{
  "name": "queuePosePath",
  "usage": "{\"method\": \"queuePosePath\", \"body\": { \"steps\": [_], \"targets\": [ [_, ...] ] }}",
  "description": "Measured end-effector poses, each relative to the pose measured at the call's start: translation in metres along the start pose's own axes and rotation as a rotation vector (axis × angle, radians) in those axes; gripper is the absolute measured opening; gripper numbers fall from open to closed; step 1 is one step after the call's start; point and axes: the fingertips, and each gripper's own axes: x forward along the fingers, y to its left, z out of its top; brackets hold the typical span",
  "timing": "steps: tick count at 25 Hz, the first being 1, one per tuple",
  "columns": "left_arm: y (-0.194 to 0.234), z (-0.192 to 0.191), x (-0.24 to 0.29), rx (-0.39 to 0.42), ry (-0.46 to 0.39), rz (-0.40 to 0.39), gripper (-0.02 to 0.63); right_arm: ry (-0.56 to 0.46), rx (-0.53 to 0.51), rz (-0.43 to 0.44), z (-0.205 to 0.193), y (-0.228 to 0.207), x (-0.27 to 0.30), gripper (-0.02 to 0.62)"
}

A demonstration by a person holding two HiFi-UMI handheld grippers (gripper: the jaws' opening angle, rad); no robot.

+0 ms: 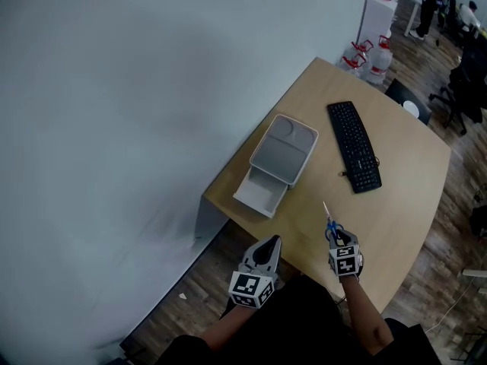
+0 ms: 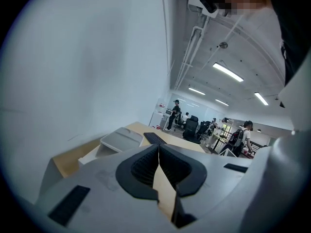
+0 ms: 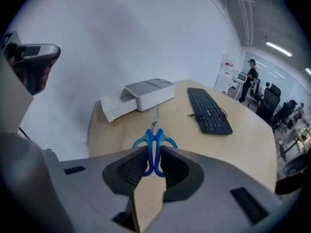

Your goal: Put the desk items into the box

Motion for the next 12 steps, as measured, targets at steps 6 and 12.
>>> {"method": "queuePosePath", "body": {
  "steps": [6,12],
  "targets": [
    [0.037,0.019,-0.015,0.079,-0.03,-0.009,0.015,-0.025,-0.101,-0.006,0.06,0.042,0.018,0.14],
    [0.083,0.038,-0.041,0.052,-0.069,-0.019,0.015,-0.035,-0.151,0.008,0.108,0.101,0.036,0.14]
  ]
}}
